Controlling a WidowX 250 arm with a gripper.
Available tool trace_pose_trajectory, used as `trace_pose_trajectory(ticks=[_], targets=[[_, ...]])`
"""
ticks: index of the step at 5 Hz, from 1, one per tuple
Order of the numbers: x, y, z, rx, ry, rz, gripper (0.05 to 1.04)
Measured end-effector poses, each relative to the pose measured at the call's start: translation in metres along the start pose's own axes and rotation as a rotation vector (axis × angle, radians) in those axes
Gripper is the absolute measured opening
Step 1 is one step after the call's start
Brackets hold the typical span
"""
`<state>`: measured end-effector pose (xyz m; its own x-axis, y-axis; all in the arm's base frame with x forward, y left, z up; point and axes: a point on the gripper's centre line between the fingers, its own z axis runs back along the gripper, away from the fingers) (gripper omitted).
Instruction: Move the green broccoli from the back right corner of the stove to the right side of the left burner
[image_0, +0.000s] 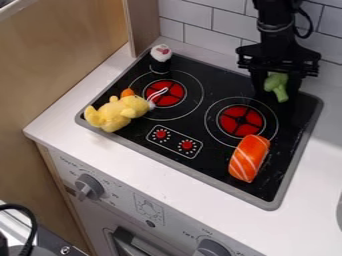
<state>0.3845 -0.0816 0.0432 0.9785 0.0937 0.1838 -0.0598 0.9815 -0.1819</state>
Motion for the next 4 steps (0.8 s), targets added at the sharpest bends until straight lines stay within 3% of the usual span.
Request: trace_pose_trajectory(ticks=[2, 4], targets=[[-0.022, 0.001, 0.006, -0.004, 0.032, -0.058, 0.617], [-0.046, 0.008, 0.025, -0.027, 0.098, -0.096, 0.605]])
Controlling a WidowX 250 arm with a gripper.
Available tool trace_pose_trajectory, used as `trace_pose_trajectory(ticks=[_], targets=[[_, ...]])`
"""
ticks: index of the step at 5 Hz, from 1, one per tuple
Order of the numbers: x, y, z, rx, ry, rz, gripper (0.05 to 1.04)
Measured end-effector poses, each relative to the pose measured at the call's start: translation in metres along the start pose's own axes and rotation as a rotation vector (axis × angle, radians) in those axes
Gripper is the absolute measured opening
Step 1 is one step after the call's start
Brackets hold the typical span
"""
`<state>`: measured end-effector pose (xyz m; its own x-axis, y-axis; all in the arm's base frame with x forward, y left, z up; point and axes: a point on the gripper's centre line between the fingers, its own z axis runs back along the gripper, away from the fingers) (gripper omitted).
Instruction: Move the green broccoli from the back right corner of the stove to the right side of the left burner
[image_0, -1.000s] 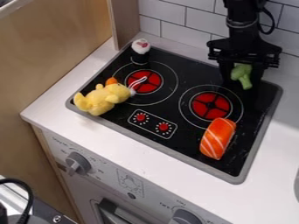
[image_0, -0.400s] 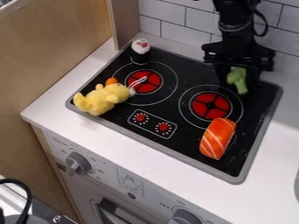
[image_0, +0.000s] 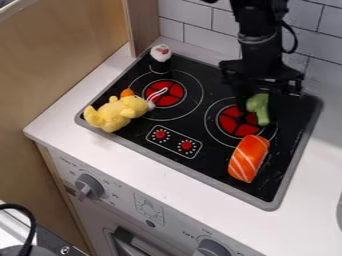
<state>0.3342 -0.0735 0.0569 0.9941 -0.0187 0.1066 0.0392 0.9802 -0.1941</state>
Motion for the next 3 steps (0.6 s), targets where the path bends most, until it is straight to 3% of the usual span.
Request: trace_pose_trajectory(ticks=[3], targets=[[-0.012, 0.017, 0.054, -0.013, -0.028, -0.053, 0.605]])
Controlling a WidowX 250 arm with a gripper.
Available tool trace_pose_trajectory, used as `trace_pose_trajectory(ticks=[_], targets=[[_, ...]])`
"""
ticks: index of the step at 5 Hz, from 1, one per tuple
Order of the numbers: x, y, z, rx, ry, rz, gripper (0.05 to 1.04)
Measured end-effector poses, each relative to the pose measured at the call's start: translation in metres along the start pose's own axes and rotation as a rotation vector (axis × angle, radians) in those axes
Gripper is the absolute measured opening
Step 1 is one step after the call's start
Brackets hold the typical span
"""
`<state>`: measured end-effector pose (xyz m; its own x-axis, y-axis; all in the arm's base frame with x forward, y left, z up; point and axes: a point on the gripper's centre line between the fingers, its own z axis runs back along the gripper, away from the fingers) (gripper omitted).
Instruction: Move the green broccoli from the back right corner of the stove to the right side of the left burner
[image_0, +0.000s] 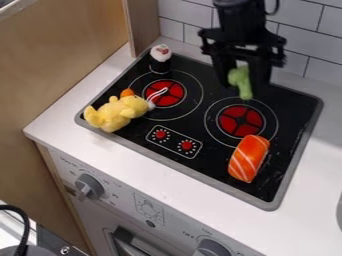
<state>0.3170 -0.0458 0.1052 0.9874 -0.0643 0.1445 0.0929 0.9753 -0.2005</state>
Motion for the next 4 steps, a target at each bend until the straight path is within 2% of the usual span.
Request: trace_pose_trajectory(ticks=[2, 3, 4], targets=[[-0.015, 0.027, 0.020, 0.016, 0.057, -0.001, 0.605], [-0.019, 0.046, 0.027, 0.048, 0.069, 0.005, 0.605], [-0.021, 0.058, 0.030, 0.069, 0.055, -0.005, 0.605]])
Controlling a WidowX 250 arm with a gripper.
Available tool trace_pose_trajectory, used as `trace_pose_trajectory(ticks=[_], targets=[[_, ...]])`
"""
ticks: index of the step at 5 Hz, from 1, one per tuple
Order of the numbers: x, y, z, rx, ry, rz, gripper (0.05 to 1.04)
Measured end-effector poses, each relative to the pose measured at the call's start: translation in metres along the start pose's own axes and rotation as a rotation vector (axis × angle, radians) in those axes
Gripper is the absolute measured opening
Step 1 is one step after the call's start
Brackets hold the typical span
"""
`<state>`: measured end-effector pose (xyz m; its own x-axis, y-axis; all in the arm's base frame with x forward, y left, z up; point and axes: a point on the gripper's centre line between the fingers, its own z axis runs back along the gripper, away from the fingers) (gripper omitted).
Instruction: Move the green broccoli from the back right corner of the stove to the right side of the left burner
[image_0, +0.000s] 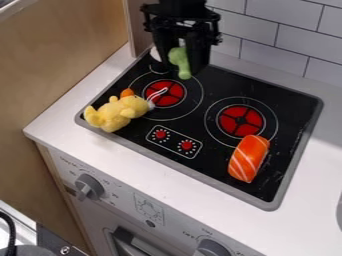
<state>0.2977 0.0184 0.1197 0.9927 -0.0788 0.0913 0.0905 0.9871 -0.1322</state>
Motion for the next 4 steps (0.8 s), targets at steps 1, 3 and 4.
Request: trace_pose_trajectory(ticks=[1, 3, 4], targets=[[0.001, 0.014, 0.001, 0.016, -0.024, 0.006, 0.605], [0.010, 0.029, -0.027, 0.065, -0.023, 0.038, 0.605], [0.015, 0.028, -0.041, 0.090, -0.020, 0.047, 0.605]])
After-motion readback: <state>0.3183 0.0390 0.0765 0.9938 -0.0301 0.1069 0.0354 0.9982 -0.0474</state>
